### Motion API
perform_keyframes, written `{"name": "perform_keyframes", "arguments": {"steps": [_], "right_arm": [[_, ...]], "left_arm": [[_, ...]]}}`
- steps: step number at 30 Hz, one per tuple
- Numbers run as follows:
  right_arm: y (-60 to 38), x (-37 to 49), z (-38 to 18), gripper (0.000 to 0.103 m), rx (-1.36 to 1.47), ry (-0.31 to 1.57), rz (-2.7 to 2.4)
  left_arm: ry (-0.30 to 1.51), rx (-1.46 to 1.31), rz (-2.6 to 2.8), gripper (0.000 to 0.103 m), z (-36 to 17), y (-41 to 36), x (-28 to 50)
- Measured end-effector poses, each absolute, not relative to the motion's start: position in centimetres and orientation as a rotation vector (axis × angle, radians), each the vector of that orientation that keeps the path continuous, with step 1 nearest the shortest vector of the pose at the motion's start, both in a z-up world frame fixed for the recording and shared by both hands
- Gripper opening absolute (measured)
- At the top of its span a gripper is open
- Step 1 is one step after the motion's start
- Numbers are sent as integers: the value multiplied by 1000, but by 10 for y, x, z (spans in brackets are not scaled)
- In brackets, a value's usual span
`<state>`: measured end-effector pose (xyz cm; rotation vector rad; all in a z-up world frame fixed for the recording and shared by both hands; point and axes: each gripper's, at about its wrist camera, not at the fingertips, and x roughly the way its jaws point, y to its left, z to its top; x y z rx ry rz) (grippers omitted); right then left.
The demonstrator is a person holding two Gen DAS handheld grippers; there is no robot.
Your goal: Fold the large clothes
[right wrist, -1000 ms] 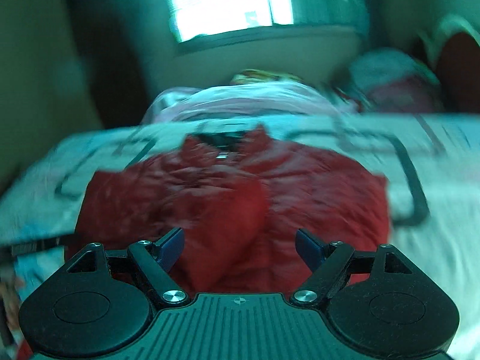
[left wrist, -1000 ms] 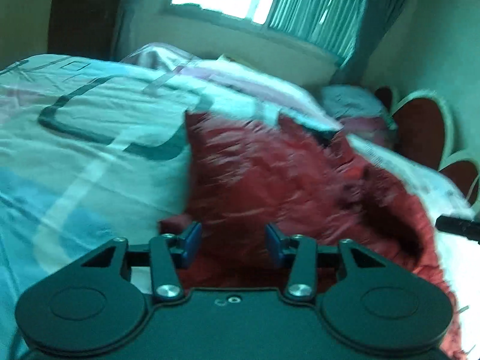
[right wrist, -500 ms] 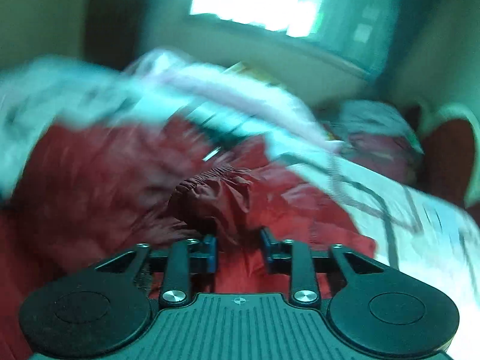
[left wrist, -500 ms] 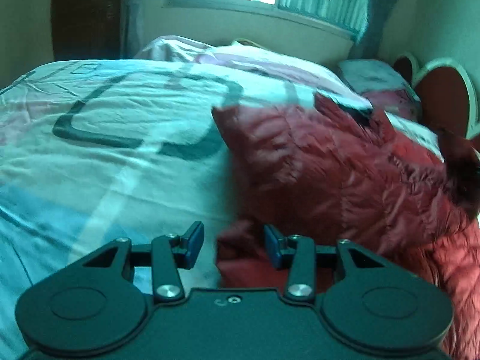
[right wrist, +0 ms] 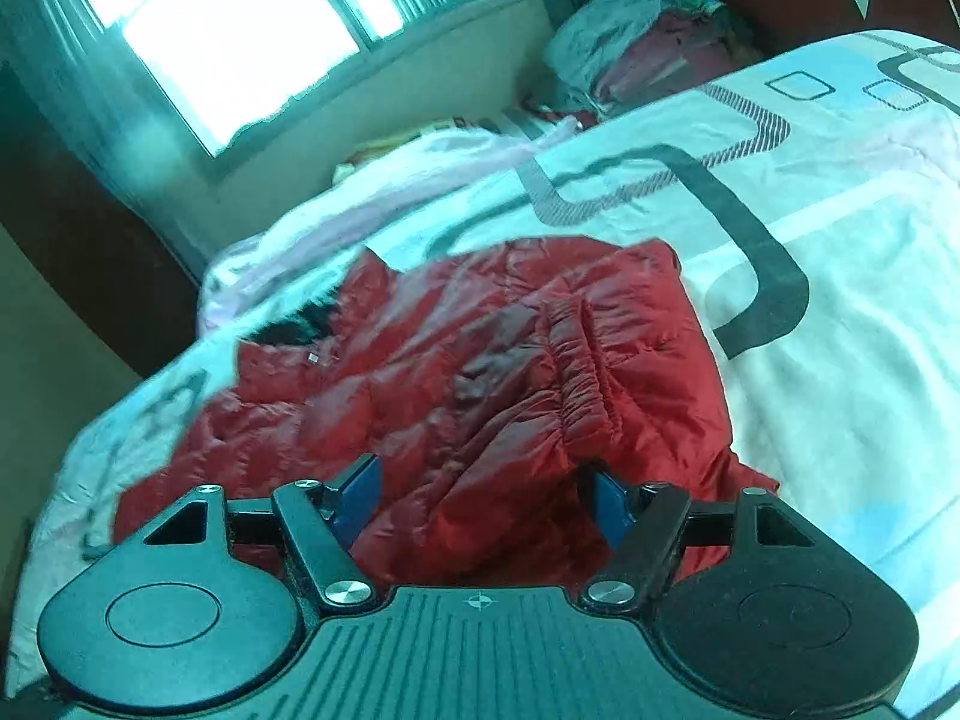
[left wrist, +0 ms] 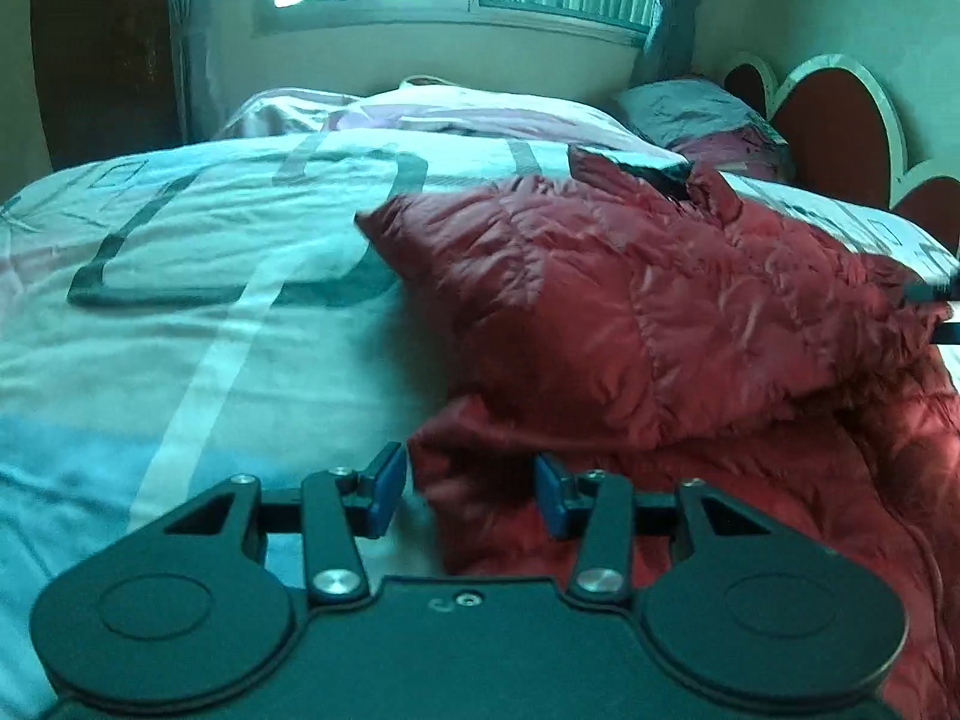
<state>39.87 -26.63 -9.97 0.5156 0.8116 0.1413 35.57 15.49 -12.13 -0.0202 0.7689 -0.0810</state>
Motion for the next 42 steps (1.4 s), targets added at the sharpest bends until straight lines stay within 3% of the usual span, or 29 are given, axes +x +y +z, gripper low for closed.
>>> {"name": "perform_keyframes", "arguments": {"steps": [1, 2, 4, 5, 9, 11, 15, 18, 20, 21, 23, 24, 27, 29, 30, 31, 38, 42], "right_arm": [[-265, 403, -103, 18, 524, 835, 157], [-260, 404, -103, 13, 525, 842, 166], [-248, 402, -92, 12, 491, 803, 209], [-241, 396, -84, 9, 470, 776, 235], [-216, 379, -45, 9, 390, 611, 336], [-209, 376, -44, 9, 320, 599, 325], [-221, 396, -104, 9, 310, 834, 185], [-233, 389, -118, 9, 375, 847, 181], [-237, 383, -116, 10, 391, 848, 190], [-239, 381, -111, 10, 390, 851, 186], [-251, 370, -97, 50, 380, 804, 133], [-253, 363, -85, 76, 374, 753, 118], [-257, 371, -65, 77, 347, 694, 112], [-249, 386, -60, 67, 300, 685, 137], [-244, 394, -61, 45, 266, 703, 144], [-237, 403, -65, 33, 233, 724, 155], [-224, 428, -126, 32, 126, 874, 161], [-220, 418, -114, 33, 101, 851, 148]], "left_arm": [[760, -34, -68, 42, -122, 156, 360], [747, -56, -58, 39, -122, 157, 363], [678, -111, -16, 19, -118, 163, 362], [650, -162, 8, 16, -117, 169, 359], [600, -336, 88, 14, -118, 190, 348], [697, -324, 81, 14, -127, 188, 354], [744, -317, 61, 20, -134, 188, 353], [766, -298, 27, 28, -130, 193, 349], [770, -297, 10, 40, -127, 200, 340], [757, -291, 27, 51, -121, 206, 332], [701, -304, 38, 52, -107, 214, 318], [675, -308, 30, 52, -99, 216, 317], [628, -274, -44, 52, -80, 203, 336], [629, -249, -105, 52, -77, 187, 356], [640, -234, -132, 52, -79, 179, 366], [656, -210, -151, 52, -84, 170, 375], [769, -142, -89, 59, -133, 167, 395], [781, -126, -94, 62, -119, 174, 393]]}}
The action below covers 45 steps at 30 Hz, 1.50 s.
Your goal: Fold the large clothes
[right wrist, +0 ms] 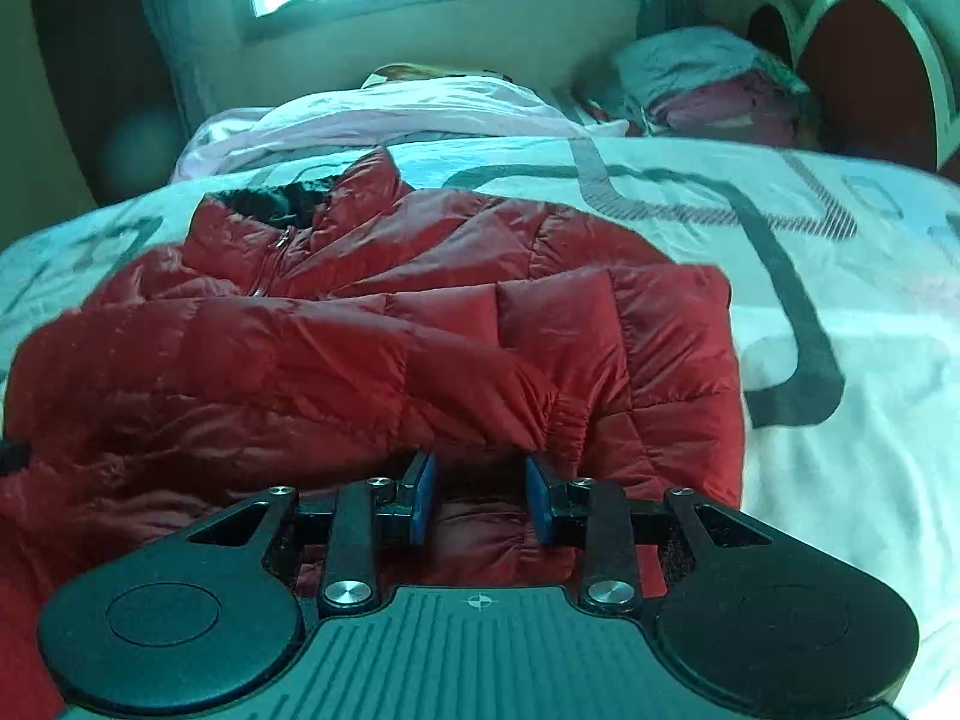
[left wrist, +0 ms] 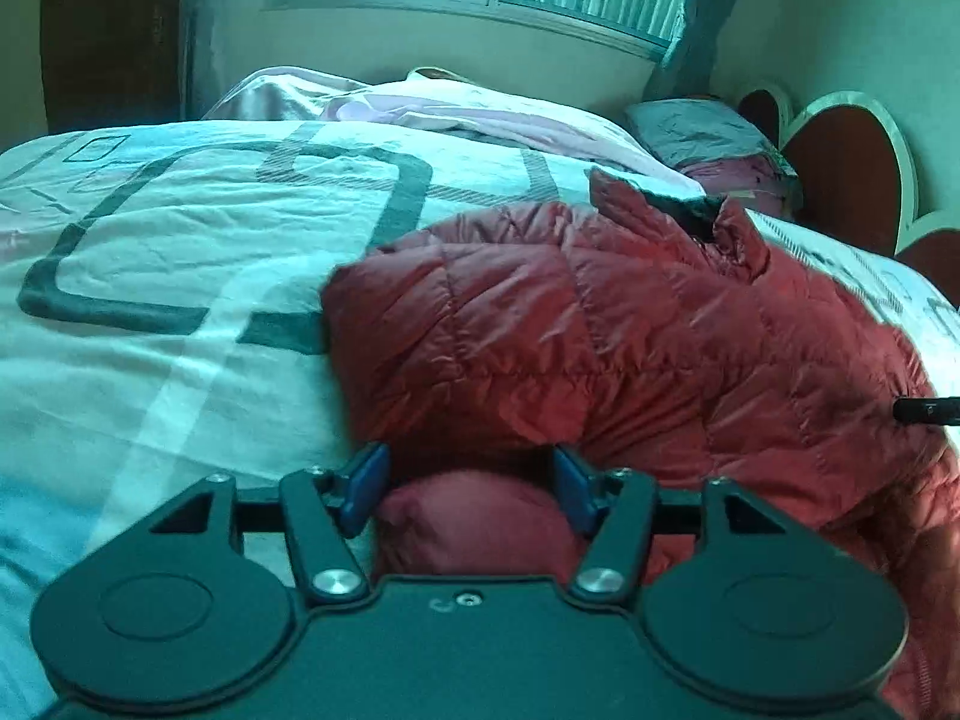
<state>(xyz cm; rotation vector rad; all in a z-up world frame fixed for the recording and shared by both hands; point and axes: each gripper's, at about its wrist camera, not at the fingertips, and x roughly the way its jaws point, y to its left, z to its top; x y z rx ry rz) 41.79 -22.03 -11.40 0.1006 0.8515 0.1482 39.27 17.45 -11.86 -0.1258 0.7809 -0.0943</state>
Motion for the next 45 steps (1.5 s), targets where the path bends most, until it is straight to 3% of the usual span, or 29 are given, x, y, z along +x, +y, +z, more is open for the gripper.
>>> {"name": "perform_keyframes", "arguments": {"steps": [1, 2, 4, 5, 7, 8, 9, 10, 17, 19, 20, 21, 22, 29, 36, 37, 45], "right_arm": [[-221, 416, -105, 33, 124, 822, 156], [-221, 416, -94, 34, 131, 788, 169], [-213, 425, -81, 81, 109, 742, 181], [-208, 434, -79, 82, 101, 733, 203], [-198, 452, -82, 80, 81, 752, 220], [-194, 461, -87, 72, 75, 775, 233], [-192, 470, -95, 51, 72, 814, 245], [-190, 478, -103, 44, 56, 846, 244], [-200, 482, -128, 45, 24, 888, 163], [-197, 460, -106, 47, 18, 796, 128], [-194, 449, -98, 54, 31, 761, 144], [-188, 440, -93, 71, 42, 745, 179], [-179, 432, -91, 72, 40, 740, 219], [-123, 410, -112, 72, -66, 803, 350], [-199, 386, -128, 71, -8, 828, 183], [-205, 384, -129, 65, 13, 839, 185], [-198, 385, -127, 64, -27, 834, 168]], "left_arm": [[741, -124, -88, 78, -109, 176, 392], [701, -118, -78, 85, -102, 178, 393], [681, -113, -82, 85, -94, 179, 409], [691, -118, -95, 83, -92, 177, 422], [698, -107, -145, 73, -94, 171, 442], [714, -92, -169, 72, -99, 166, 451], [739, -75, -180, 72, -107, 162, 461], [763, -59, -176, 76, -114, 160, 468], [785, -6, -169, 77, -123, 162, 465], [732, 32, -141, 85, -106, 155, 448], [694, 21, -151, 89, -99, 150, 437], [678, 3, -167, 91, -94, 144, 430], [673, -5, -195, 91, -91, 134, 423], [693, 106, -223, 87, -111, 73, 400], [732, 102, -170, 90, -125, 111, 382], [733, 106, -161, 90, -124, 112, 381], [739, 106, -152, 87, -121, 113, 380]]}}
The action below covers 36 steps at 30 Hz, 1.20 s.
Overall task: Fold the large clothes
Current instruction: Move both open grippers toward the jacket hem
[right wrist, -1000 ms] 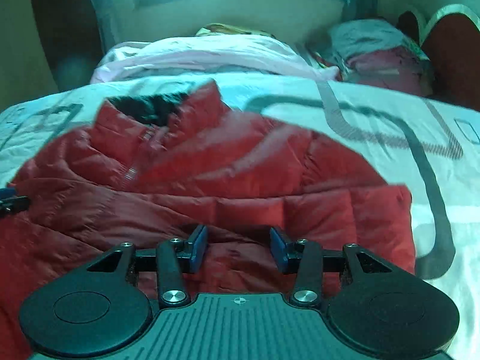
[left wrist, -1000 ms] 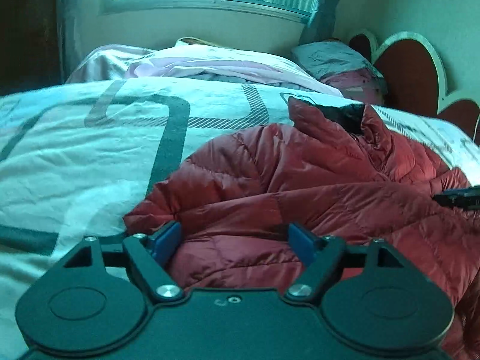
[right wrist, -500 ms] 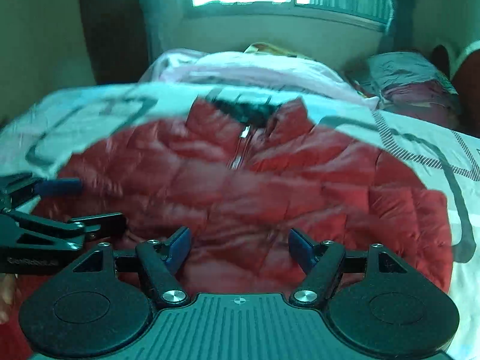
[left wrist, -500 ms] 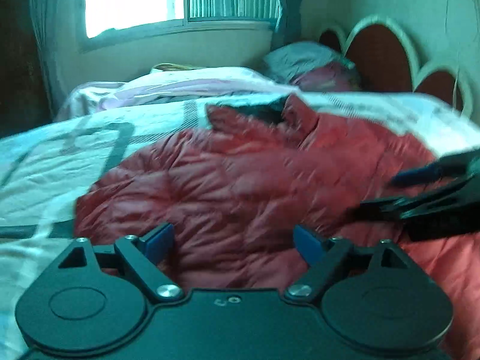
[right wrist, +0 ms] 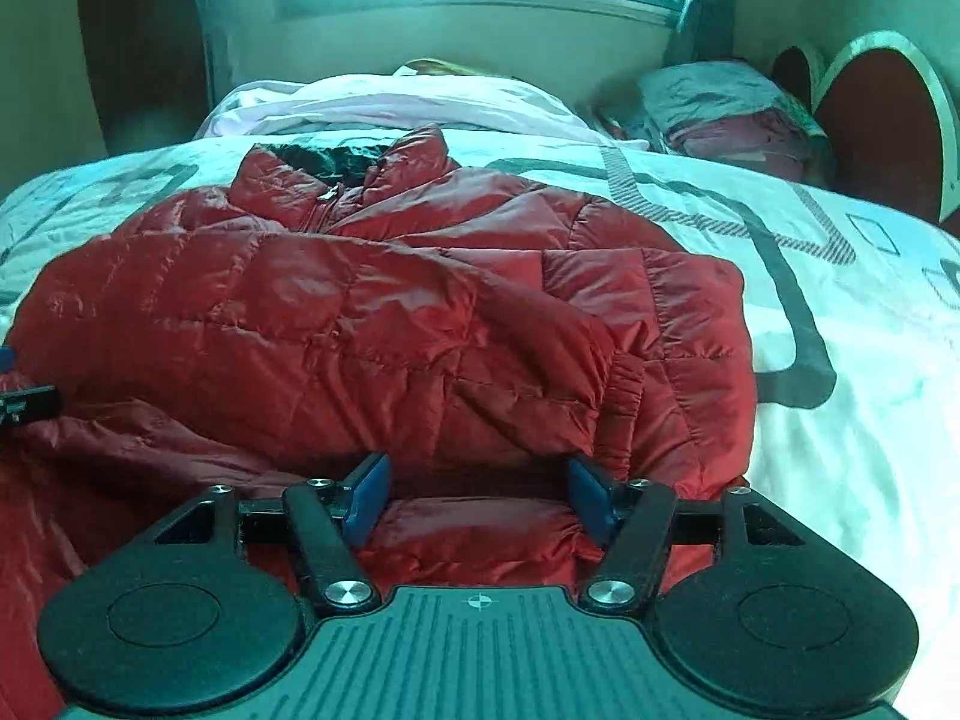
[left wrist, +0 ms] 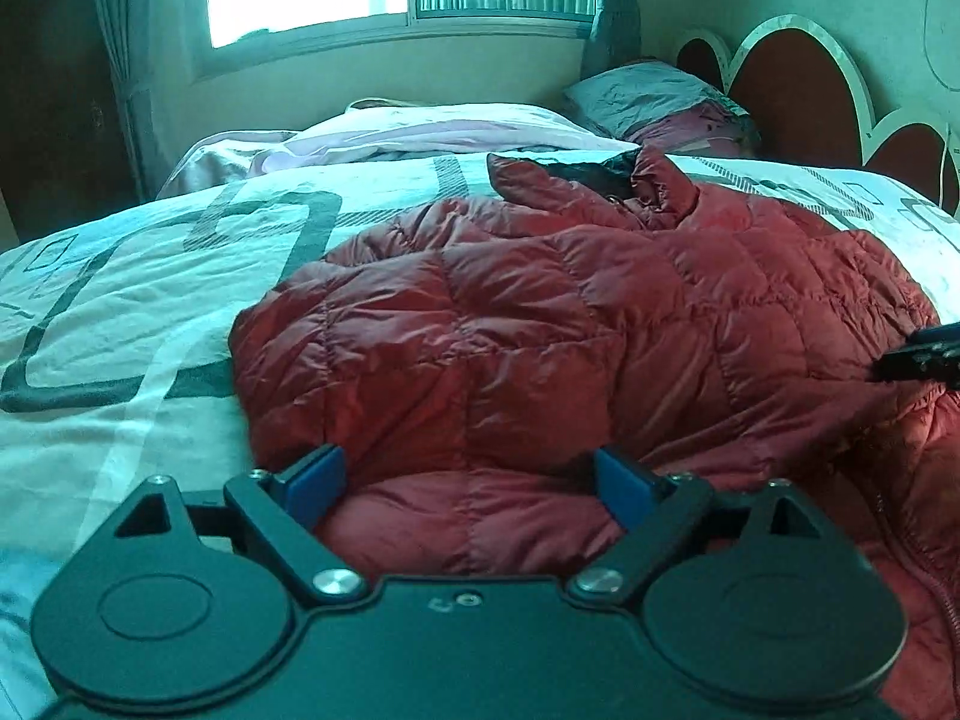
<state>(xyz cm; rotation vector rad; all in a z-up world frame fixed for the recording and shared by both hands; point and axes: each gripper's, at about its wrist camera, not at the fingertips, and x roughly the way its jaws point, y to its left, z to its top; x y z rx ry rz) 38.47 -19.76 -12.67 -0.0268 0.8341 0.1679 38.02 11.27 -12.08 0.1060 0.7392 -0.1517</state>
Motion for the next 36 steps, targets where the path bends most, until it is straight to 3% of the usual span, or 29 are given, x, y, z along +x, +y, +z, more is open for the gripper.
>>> {"name": "perform_keyframes", "arguments": {"steps": [8, 13, 16, 19, 20, 21, 28, 31, 36], "right_arm": [[-212, 415, -95, 64, 82, 725, 94], [-216, 456, -126, 64, 83, 893, 69], [-218, 449, -127, 64, 75, 897, 82], [-232, 421, -103, 64, 120, 817, 85], [-238, 409, -97, 66, 139, 807, 90], [-244, 397, -91, 80, 154, 800, 97], [-285, 307, -70, 83, 197, 834, 145], [-303, 256, -76, 83, 200, 877, 168], [-334, 188, -99, 83, 271, 949, 175]], "left_arm": [[673, 124, -178, 88, -95, 97, 413], [770, 122, -209, 91, -123, 98, 442], [765, 132, -204, 91, -123, 100, 436], [706, 145, -178, 103, -111, 105, 415], [694, 149, -171, 103, -108, 108, 406], [694, 150, -166, 103, -107, 112, 397], [782, 113, -167, 94, -106, 146, 322], [817, 78, -157, 86, -105, 159, 282], [852, 77, -101, 81, -104, 167, 222]]}}
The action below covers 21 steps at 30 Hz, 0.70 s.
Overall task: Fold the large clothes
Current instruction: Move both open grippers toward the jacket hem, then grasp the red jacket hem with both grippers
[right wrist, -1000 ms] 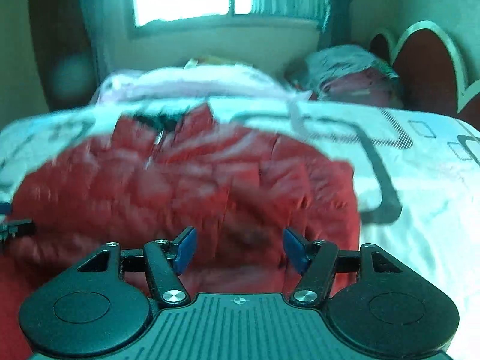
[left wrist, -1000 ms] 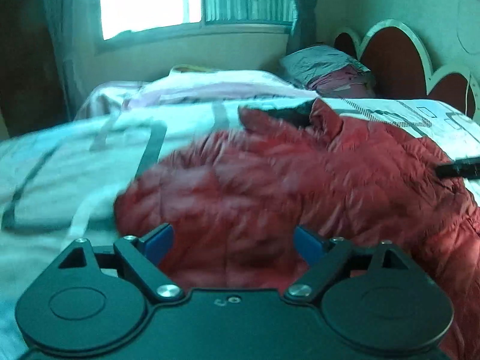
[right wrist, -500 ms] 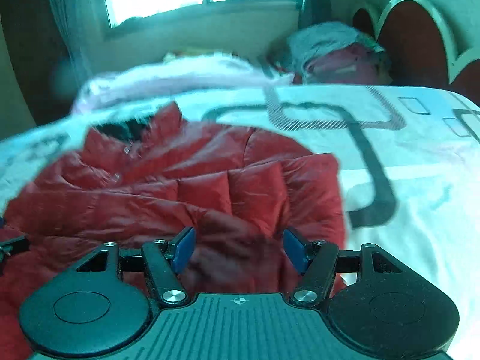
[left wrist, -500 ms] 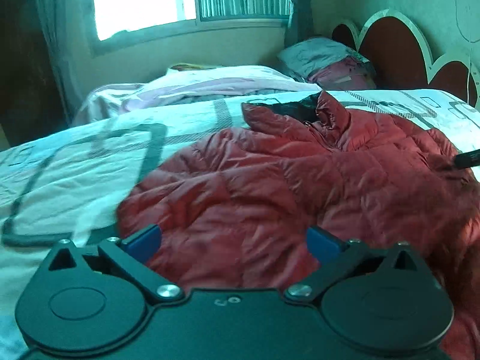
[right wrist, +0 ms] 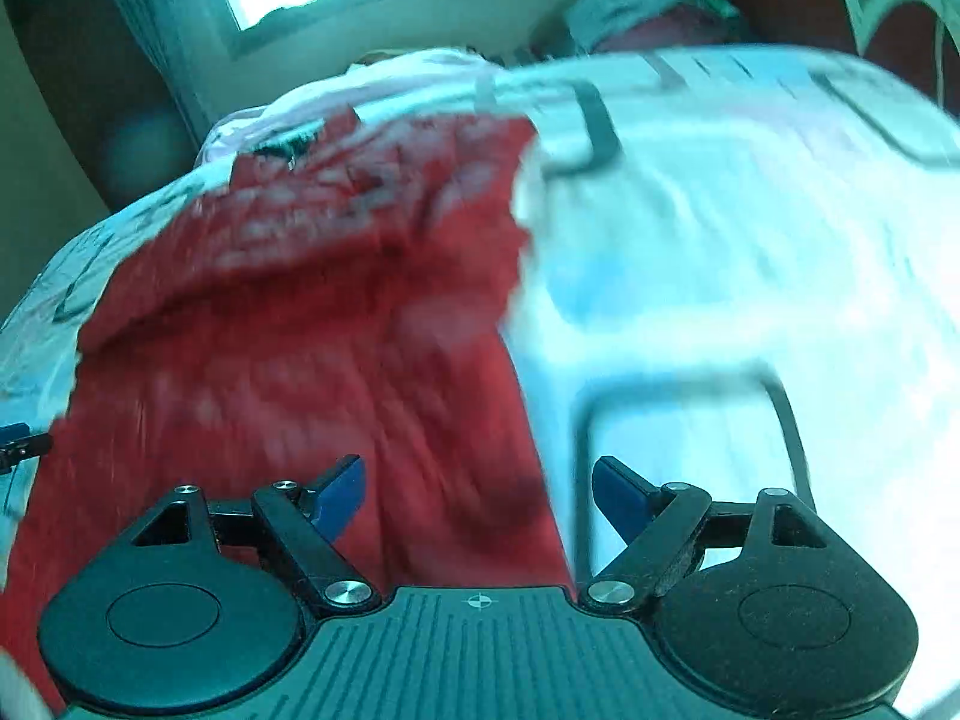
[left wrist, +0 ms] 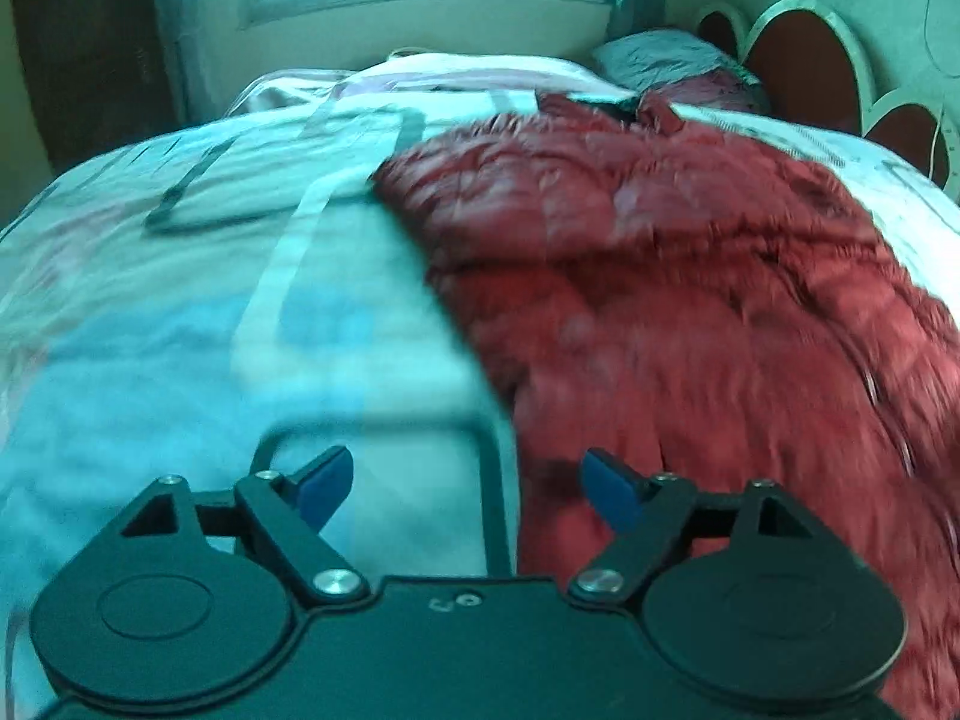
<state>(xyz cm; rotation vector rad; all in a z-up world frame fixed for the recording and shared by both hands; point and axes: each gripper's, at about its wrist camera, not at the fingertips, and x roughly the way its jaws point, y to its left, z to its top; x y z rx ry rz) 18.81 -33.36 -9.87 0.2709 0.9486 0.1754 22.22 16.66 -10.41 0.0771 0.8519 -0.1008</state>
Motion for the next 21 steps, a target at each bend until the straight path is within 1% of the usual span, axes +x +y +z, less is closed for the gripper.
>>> {"name": "perform_keyframes", "arguments": {"steps": [2, 3, 5, 8, 9, 10, 15, 18, 20, 21], "right_arm": [[-345, 169, -102, 79, 314, 947, 179], [-350, 160, -104, 76, 339, 947, 182], [-362, 144, -107, 75, 395, 947, 186], [-381, 125, -112, 74, 486, 959, 209], [-388, 119, -113, 72, 522, 962, 217], [-394, 115, -113, 69, 553, 964, 225], [-407, 86, -119, 68, 691, 962, 304], [-406, 83, -121, 68, 729, 964, 360], [-405, 86, -122, 67, 742, 965, 387], [-404, 89, -123, 57, 754, 968, 401]], "left_arm": [[861, 74, -102, 80, -103, 164, 200], [871, 71, -107, 77, -104, 163, 190], [887, 42, -114, 74, -105, 162, 175], [913, -35, -131, 63, -108, 164, 154], [923, -59, -135, 58, -109, 165, 147], [931, -81, -142, 57, -110, 167, 141], [927, -213, -203, 57, -118, 173, 105], [913, -298, -242, 43, -120, 178, 97], [899, -327, -250, 41, -122, 179, 97], [894, -350, -257, 41, -123, 180, 99]]}}
